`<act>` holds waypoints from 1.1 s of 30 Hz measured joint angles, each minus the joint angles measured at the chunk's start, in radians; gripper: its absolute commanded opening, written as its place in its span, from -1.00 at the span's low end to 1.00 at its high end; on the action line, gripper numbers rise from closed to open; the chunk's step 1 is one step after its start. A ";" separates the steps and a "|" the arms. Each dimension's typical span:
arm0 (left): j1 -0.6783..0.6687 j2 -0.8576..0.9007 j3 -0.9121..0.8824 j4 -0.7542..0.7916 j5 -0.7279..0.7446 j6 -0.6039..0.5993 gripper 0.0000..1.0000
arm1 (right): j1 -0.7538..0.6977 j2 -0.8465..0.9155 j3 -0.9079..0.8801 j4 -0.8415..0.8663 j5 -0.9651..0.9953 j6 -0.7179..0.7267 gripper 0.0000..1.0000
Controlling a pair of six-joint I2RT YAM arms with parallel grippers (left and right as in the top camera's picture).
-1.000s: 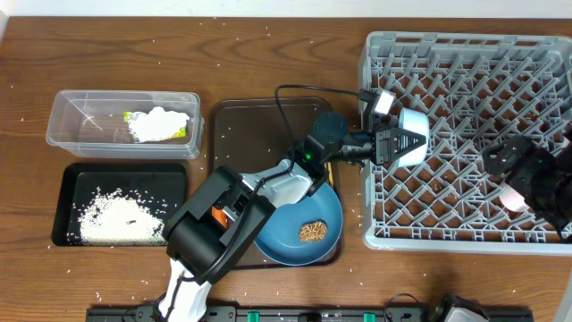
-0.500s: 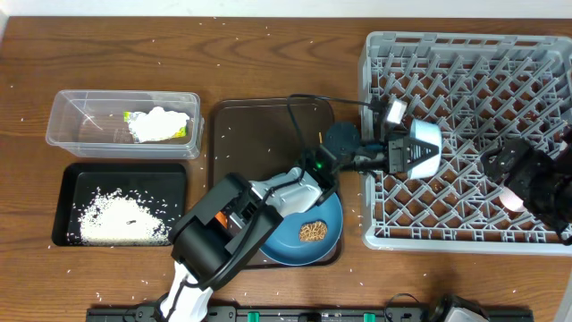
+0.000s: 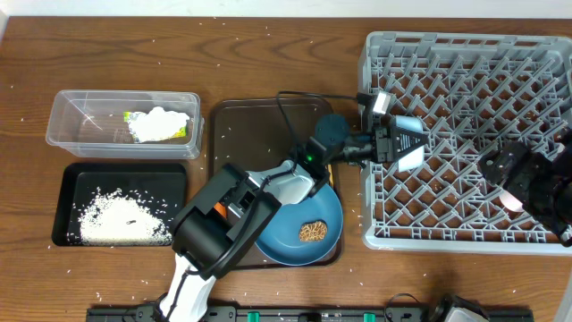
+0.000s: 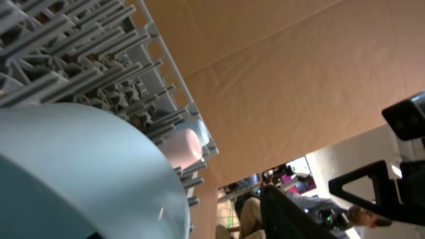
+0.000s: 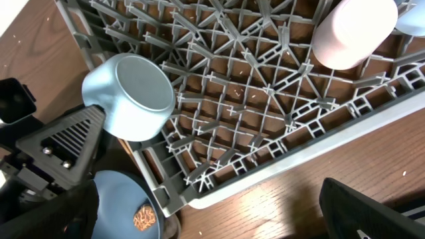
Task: Sort waste into correct bins and load items into the dishwasher rack
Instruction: 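Hand the bowl to the right gripper and place it upside down in rack, then reach left gripper to the blue plate rim and grasp it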
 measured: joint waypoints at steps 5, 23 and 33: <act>0.042 0.000 0.000 -0.006 0.062 -0.003 0.25 | 0.000 0.000 0.000 0.000 0.000 0.000 0.98; 0.245 0.000 0.000 -0.146 0.254 0.048 0.25 | 0.000 0.000 0.000 -0.002 0.011 -0.014 0.98; 0.332 -0.010 0.000 -0.150 0.397 0.074 0.25 | 0.000 0.000 0.000 -0.004 0.011 -0.015 0.99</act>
